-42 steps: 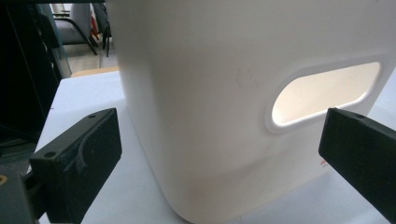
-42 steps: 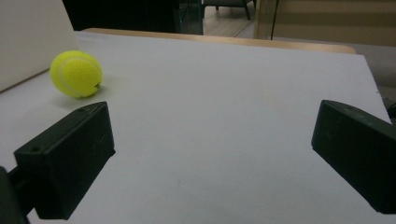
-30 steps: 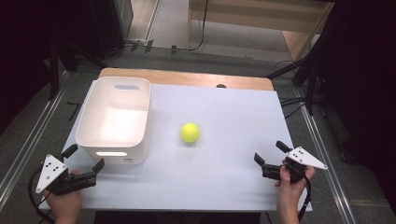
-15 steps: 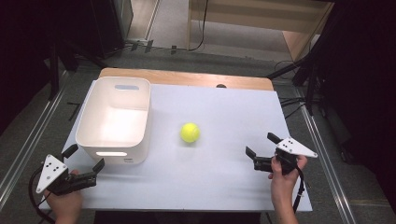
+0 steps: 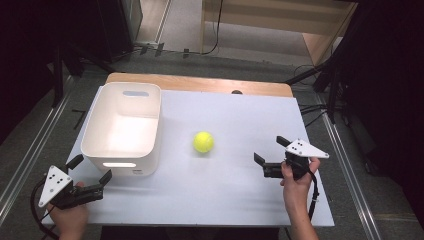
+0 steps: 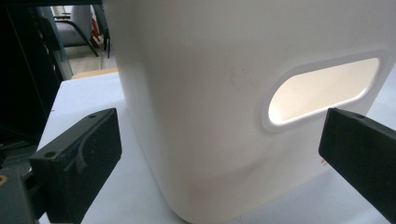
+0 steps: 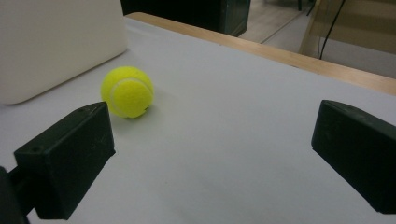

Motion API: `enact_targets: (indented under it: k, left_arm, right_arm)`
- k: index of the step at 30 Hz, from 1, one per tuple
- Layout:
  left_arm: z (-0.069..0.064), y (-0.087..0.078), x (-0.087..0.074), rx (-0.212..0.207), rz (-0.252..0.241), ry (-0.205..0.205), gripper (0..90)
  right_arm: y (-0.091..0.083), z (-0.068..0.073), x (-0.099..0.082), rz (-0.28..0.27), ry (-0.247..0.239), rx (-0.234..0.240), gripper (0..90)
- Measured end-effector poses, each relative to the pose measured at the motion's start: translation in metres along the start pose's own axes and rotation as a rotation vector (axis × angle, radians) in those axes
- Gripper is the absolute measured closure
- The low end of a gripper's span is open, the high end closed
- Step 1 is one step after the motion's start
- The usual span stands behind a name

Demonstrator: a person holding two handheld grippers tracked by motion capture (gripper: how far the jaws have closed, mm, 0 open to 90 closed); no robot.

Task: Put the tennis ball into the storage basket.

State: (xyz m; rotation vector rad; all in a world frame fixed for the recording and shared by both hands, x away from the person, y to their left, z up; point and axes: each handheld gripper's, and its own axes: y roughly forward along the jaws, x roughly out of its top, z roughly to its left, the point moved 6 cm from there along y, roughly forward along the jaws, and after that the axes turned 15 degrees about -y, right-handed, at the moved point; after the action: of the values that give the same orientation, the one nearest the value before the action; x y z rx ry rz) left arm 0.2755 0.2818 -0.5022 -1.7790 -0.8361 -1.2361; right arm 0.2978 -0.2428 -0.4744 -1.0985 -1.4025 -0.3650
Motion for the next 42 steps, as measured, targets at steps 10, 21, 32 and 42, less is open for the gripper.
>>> enact_targets:
  k: [10,21,32,42]
  left_arm:
    - [0.000,0.000,0.000,0.001,0.001,-0.001,0.0]
    - [0.000,0.000,0.000,-0.002,-0.002,-0.001,0.0]
    - [0.000,0.000,0.000,-0.001,0.000,-0.002,0.0]
    - [0.000,0.000,0.000,-0.003,-0.004,-0.004,0.0]
  right_arm:
    - [0.012,0.005,0.013,0.011,-0.014,0.036,0.0]
    - [0.027,0.014,0.027,0.015,-0.036,0.077,0.0]
    - [0.038,0.018,0.039,0.029,-0.053,0.102,0.0]
    - [0.049,0.023,0.046,0.052,-0.067,0.128,0.0]
